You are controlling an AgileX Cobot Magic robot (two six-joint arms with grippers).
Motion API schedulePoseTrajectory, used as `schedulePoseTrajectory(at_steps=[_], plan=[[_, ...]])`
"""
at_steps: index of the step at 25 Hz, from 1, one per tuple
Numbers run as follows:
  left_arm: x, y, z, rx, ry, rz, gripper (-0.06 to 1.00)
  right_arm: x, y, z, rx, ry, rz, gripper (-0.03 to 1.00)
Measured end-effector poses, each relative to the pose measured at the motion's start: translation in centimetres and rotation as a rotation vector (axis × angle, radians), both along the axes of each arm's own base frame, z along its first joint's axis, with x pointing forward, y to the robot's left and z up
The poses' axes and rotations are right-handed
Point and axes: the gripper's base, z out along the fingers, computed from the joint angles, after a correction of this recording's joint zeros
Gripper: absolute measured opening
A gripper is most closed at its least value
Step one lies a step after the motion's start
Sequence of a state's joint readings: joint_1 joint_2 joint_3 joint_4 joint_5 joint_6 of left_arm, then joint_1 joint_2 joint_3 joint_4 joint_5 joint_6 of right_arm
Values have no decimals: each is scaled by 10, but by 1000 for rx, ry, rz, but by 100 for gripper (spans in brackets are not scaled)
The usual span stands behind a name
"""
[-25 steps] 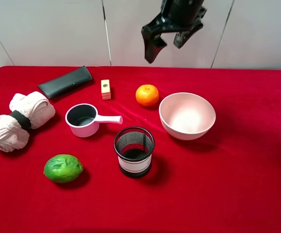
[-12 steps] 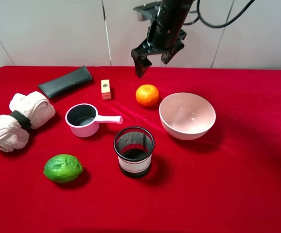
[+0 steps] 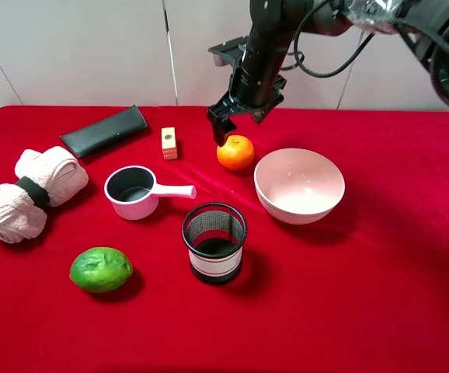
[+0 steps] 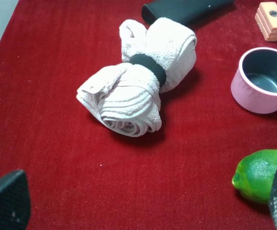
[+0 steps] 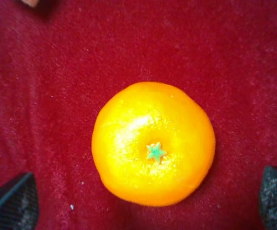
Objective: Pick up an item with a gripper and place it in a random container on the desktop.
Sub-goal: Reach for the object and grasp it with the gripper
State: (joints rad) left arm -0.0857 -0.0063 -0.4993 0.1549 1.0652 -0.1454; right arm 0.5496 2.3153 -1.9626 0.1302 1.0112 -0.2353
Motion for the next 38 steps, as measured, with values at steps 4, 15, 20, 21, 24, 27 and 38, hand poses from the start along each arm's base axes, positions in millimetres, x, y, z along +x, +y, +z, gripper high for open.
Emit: schedulePoseTrajectory(at_steps=[4,15,20,21,24,27,38], plan=[[0,0,0,0,0,0,99,2,1,-13,-9,9,2,69],[0,0,0,0,0,0,99,9,0,-44,-38,14,2,69],[0,0,0,0,0,0,99,10,0,-60,-46,31,-2,69],[0,0,0,0,0,0,99,10,0,-62,-45,36,-3,69],[0,0,0,0,0,0,99,10,2,-70,-37,55,-5,69],[0,0,0,0,0,0,99,9,2,-75,-32,67,-3,69],[0,0,0,0,0,0,99,10,3,-76,-26,61,-2,55]])
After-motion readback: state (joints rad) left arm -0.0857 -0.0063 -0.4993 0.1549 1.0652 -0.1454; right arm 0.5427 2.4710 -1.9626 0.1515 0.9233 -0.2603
